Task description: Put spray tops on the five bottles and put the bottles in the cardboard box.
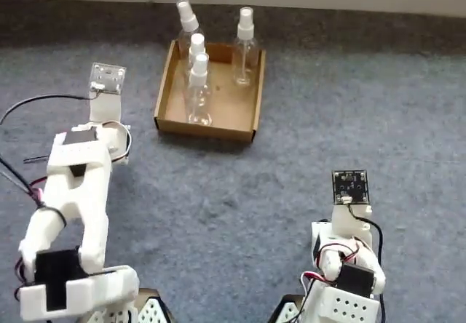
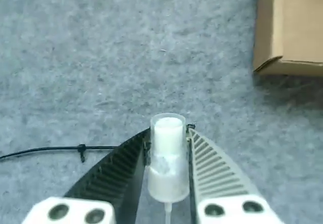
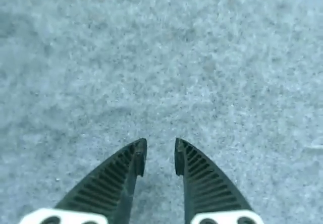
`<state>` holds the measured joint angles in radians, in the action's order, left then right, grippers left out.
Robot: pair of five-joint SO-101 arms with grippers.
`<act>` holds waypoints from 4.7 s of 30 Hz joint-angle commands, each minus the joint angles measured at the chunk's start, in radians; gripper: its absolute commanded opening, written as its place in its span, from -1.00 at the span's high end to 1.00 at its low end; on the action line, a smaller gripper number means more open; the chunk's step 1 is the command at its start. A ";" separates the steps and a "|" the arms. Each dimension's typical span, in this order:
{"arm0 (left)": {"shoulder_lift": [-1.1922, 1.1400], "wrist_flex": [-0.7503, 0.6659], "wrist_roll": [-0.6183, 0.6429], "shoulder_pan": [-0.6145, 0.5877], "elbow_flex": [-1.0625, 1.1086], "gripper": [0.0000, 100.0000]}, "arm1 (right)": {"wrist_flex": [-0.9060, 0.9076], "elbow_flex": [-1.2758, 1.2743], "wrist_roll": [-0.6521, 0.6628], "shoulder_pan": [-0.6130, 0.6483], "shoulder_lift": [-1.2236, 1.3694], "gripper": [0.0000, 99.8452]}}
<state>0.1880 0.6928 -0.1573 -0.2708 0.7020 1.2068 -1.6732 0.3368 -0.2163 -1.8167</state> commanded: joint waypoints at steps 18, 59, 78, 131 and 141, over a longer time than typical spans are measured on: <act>-0.159 0.052 -0.006 -0.001 0.099 0.95 | 0.008 -0.163 0.000 0.002 -0.018 0.85; -0.168 0.334 -0.003 -0.018 0.325 0.96 | 0.008 -0.163 0.000 0.004 -0.018 0.85; -0.168 0.334 -0.005 -0.024 0.325 0.96 | 0.008 -0.163 0.000 0.005 -0.016 0.85; -0.168 0.334 -0.005 -0.021 0.325 0.96 | 0.008 -0.163 0.000 0.005 -0.016 0.85; -0.168 0.334 -0.005 -0.021 0.325 0.96 | 0.008 -0.163 -0.005 0.007 -0.016 0.85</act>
<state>0.0437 0.9735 -0.1557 -0.2877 0.9337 1.2068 -1.6732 0.3368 -0.2163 -1.8243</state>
